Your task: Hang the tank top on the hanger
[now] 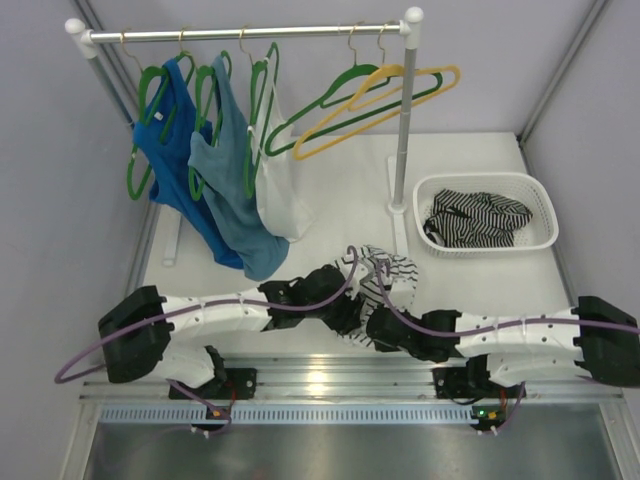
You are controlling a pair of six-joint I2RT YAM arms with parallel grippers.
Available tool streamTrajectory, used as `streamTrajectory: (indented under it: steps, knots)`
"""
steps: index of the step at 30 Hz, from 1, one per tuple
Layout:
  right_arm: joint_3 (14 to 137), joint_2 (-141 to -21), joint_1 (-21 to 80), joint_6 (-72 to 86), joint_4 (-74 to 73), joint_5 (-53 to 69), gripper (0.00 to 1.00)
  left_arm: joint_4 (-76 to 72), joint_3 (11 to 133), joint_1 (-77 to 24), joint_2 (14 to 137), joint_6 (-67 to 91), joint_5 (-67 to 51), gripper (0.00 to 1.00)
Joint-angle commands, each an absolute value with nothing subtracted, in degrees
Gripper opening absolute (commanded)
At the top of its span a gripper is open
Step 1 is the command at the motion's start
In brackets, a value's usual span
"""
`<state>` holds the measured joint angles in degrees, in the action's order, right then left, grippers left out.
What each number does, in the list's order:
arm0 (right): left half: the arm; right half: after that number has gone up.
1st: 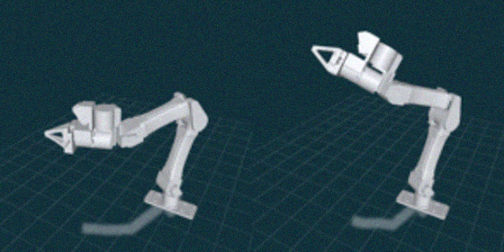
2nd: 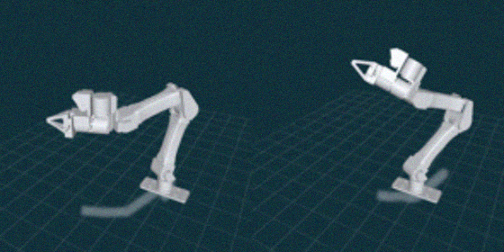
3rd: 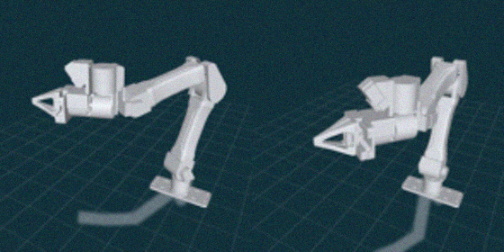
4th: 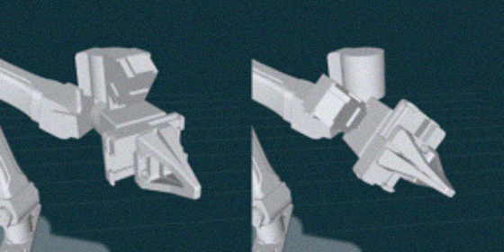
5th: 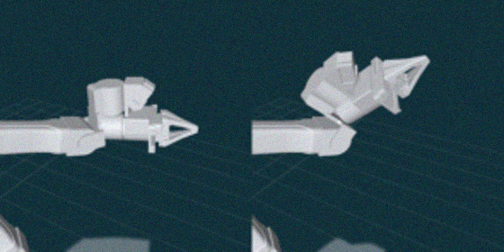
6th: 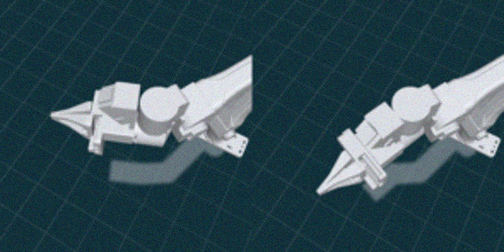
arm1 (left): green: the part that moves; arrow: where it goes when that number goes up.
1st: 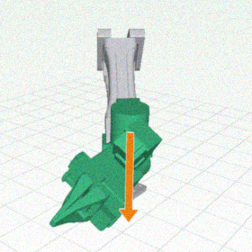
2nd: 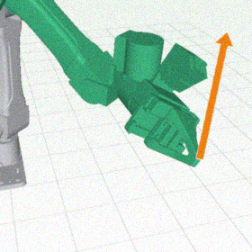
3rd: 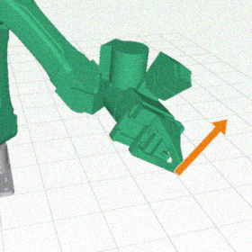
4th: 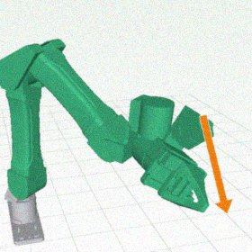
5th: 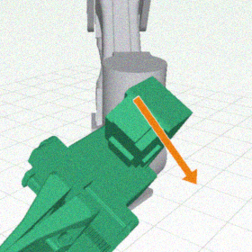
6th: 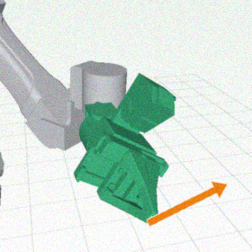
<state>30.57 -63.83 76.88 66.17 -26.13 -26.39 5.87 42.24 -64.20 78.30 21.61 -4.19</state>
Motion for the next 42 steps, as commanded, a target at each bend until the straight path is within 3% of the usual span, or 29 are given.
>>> streamTrajectory:
  steps: [1,10,13,17,23,31,36,42]
  knots:
    - [30.2,-62.0,78.0,67.4,-24.3,-28.5,0.04,5.7,45.6,-64.2,79.8,17.8,-5.4,0.46]
    - [29.5,-61.2,78.0,67.7,-24.4,-29.4,0.05,5.8,47.6,-64.2,85.7,15.1,-6.8,0.45]
    - [29.5,-60.9,78.0,67.8,-24.8,-29.4,0.05,5.8,47.9,-64.2,86.8,15.0,-6.2,0.4]
    - [29.6,-59.2,78.0,68.2,-26.4,-30.1,0.04,6.1,48.6,-64.2,85.5,15.9,-5.3,0.0]
    - [31.6,-54.6,78.1,68.5,-33.1,-32.5,0.01,6.4,50.3,-63.9,75.0,18.3,1.3,0.0]
    - [43.6,-46.1,78.1,64.5,-48.9,-39.4,0.01,10.3,56.5,-61.6,60.5,19.2,9.5,0.0]
    - [58.5,-45.0,78.1,56.5,-59.0,-44.6,0.02,16.1,65.7,-61.3,56.3,16.7,15.2,0.0]
    - [78.8,-46.7,77.8,37.9,-59.7,-51.6,0.05,23.5,80.5,-61.3,56.6,13.7,19.9,0.0]
